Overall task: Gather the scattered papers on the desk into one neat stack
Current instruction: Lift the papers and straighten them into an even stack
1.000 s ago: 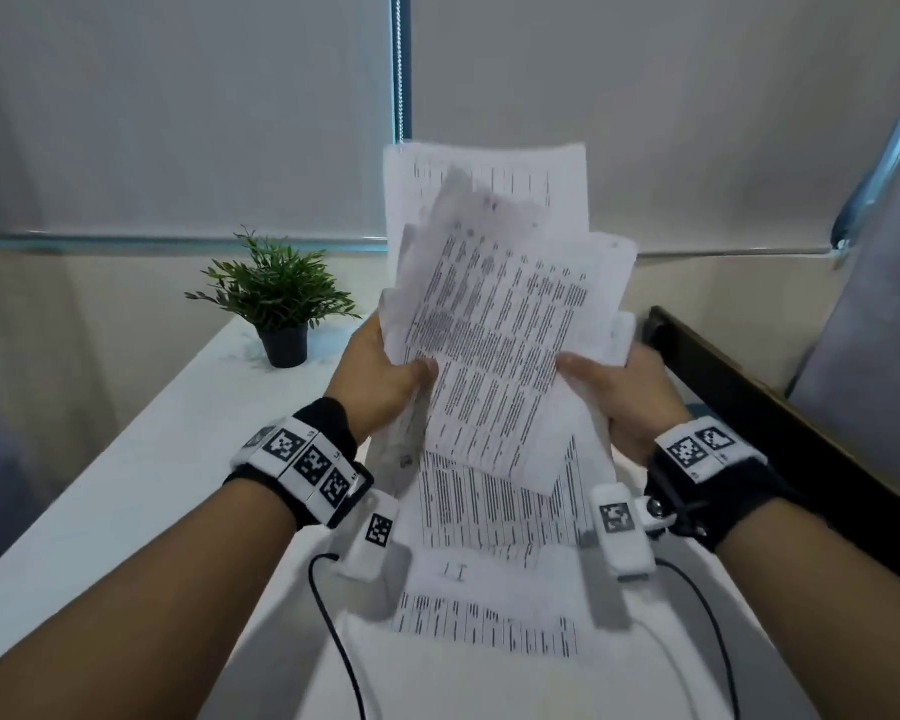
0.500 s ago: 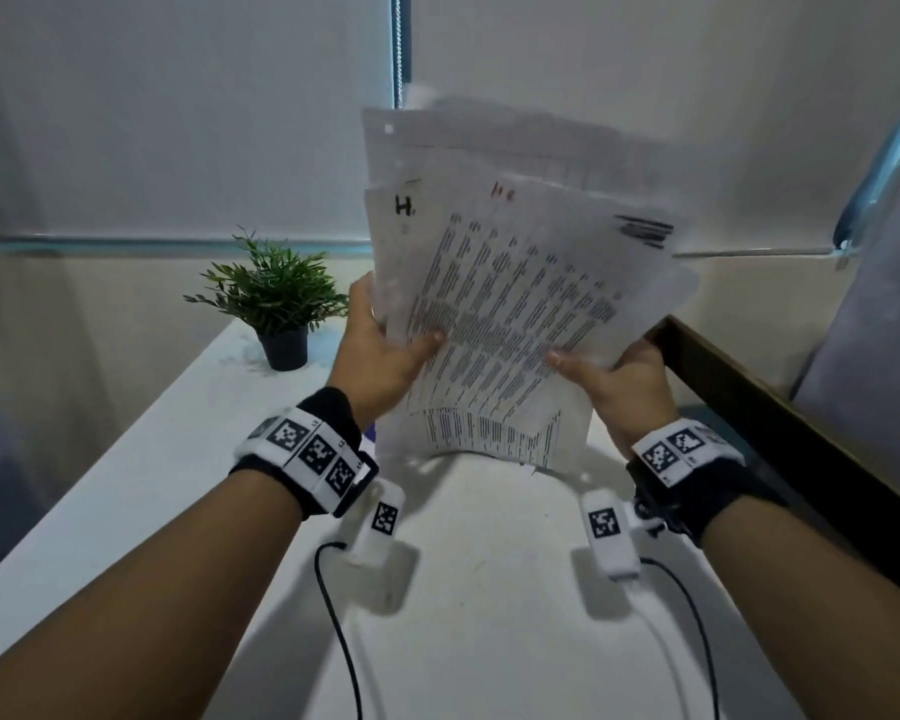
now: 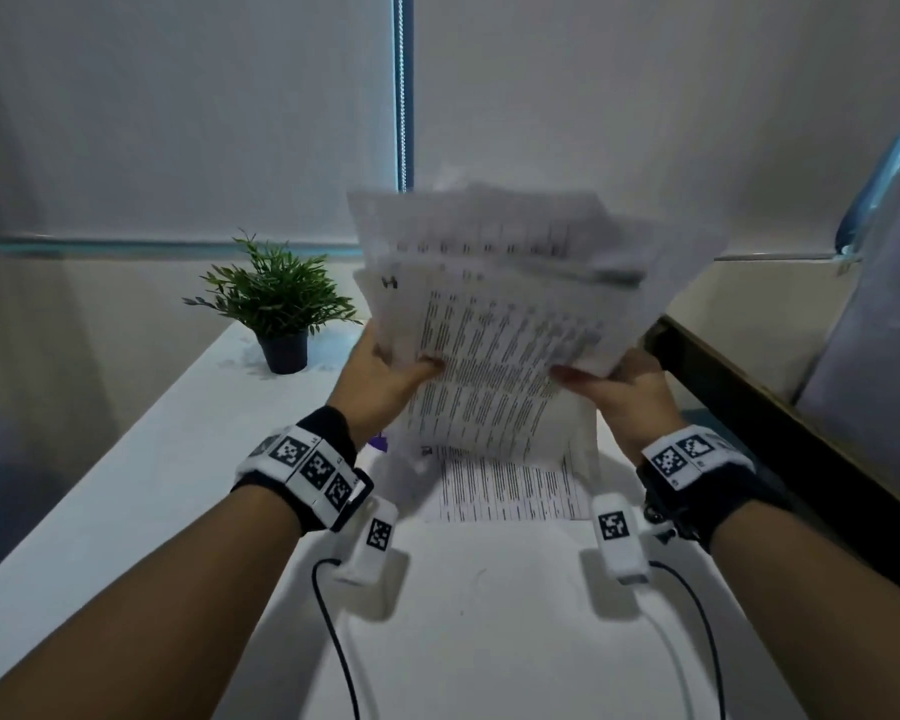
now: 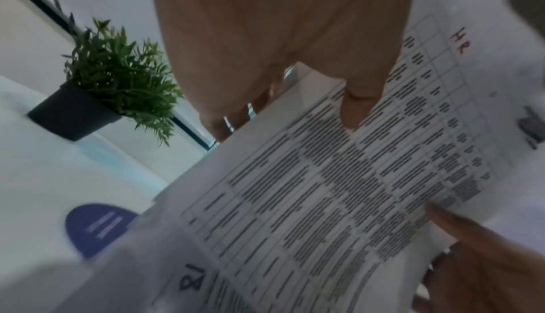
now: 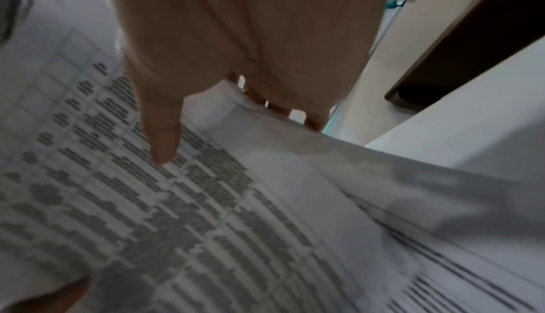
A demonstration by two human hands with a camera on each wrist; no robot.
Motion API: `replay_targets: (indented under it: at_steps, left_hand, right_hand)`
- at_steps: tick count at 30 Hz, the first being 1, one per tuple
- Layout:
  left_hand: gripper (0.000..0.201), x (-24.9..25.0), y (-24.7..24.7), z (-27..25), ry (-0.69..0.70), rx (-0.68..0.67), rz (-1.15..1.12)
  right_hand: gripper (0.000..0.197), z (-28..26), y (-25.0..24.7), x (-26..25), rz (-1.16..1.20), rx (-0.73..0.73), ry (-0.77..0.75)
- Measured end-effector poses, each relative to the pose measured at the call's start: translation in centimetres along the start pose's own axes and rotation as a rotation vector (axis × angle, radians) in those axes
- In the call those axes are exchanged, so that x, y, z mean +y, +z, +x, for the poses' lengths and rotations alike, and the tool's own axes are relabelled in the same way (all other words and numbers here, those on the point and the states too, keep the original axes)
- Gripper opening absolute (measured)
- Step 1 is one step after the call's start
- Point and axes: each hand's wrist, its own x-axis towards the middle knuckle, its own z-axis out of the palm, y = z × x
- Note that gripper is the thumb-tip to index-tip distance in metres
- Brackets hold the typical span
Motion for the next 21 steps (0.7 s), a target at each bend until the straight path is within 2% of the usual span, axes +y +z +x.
replay_targets:
  at_steps: [2,4,6,9,12,15,18,19,21]
  left_hand:
    - [0.046,-0.5,0.5,0.0,0.031,0.032,0.03]
    - [0.049,0.0,0.9,0.3,0.086,0.1,0.064]
    - [0.046,1.4,1.0,0.5,0.141,0.153,0.123]
    - [0.032,3.3,1.3,0.5,0.239,0.259,0.211]
    - [0.035,4.1,2.8,0.1,0.308,0.306,0.215]
    - [0.028,4.1,3.1,0.0,0.323,0.321,0.175]
    - [0.043,3.3,2.0,-0.2,0.3,0.326,0.115]
    - [0.054,2.9,1.6,-0.4,0.261,0.301,0.106]
    - [0.069,1.5,0.9,-0.5,0.171,0.231,0.072]
  right_hand:
    - [0.024,-0.4,0.6,0.0,-0.112,0.01,-0.013]
    - [0.024,-0.1,1.1,-0.9,-0.197,0.04,-0.079]
    - [0.021,0.6,1.5,-2.2,-0.138,0.08,-0.088]
    - [0.003,1.5,2.4,-4.6,-0.074,0.143,-0.06]
    - [0.03,1.4,3.8,-6.1,-0.204,0.178,-0.084]
    - [0.036,0.9,4.7,-6.4,-0.141,0.214,-0.085]
    - [0.023,-0.1,4.1,-5.4,-0.057,0.202,-0.059]
    - [0.017,-0.6,3.8,-4.7,-0.035,0.169,-0.053]
    - [0.018,-1.6,3.0,-3.0,-0.004,0.111,-0.014]
